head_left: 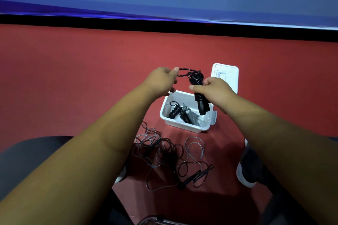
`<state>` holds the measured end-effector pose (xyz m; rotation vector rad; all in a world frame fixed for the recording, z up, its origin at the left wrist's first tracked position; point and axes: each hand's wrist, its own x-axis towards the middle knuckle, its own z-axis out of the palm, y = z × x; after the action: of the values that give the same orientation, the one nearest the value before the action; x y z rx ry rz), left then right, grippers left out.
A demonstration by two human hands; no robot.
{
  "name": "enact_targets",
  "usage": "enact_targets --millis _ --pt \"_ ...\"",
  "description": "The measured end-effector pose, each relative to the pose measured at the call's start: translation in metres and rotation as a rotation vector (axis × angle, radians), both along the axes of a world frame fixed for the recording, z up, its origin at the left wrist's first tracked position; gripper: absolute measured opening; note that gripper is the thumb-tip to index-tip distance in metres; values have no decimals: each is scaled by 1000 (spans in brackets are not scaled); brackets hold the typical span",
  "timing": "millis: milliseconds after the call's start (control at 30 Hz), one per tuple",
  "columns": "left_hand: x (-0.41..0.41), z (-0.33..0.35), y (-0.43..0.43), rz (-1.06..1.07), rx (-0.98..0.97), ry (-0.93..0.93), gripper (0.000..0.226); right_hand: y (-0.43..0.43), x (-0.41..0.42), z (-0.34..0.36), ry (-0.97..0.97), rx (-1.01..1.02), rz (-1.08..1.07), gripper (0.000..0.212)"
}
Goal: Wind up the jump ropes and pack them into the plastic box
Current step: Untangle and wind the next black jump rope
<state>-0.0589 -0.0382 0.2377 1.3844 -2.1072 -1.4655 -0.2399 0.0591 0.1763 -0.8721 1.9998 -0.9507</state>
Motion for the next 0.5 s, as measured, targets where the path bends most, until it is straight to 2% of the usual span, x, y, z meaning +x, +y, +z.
enact_targets --millis 100,300,500 --pt "-4 -10 -8 -14 77 8 49 -10 -8 -13 -48 39 -29 43" --pt "-12 -62 -33 -36 204 -68 48 -30 -24 -67 -27 192 -75 35" --pt "-18 -132 -56 8 292 -147 46 -46 -42 -133 54 310 -70 40"
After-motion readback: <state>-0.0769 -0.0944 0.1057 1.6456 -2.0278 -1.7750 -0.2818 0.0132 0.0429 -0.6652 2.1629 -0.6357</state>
